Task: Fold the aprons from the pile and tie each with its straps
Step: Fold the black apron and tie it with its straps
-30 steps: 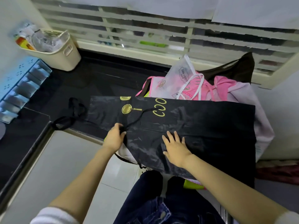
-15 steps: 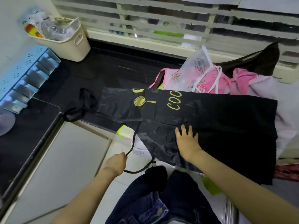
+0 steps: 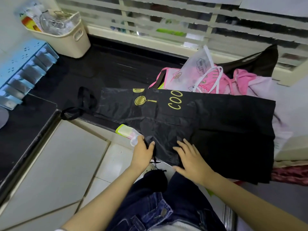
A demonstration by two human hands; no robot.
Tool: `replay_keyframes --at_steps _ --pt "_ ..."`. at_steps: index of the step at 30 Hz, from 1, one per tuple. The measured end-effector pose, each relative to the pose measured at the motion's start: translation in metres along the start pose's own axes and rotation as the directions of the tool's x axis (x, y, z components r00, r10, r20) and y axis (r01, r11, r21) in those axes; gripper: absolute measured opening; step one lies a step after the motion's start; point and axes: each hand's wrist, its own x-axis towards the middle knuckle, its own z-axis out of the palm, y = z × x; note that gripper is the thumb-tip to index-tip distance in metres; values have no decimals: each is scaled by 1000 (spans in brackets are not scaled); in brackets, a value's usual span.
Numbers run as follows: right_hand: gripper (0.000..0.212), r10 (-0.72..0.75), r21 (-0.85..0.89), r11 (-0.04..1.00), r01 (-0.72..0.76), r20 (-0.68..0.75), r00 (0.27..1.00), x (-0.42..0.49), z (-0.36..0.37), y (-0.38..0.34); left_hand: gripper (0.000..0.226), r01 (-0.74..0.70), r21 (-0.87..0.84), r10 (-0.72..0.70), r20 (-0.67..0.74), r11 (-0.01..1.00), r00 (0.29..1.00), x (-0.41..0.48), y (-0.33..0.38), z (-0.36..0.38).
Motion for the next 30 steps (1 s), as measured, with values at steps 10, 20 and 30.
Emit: replay_keyframes --at_steps 10,20,30 --pt "69 64 -117 991 -58 47 997 -15 3 13 51 -94 192 130 -182 977 975 0 20 -11" --pt "34 153 -88 984 -156 -37 987 -21 -31 32 57 -619 742 416 494 255 764 -17 36 37" --pt "46 303 -262 928 -265 116 946 -67 -44 116 50 -623 740 24 639 252 769 16 50 10"
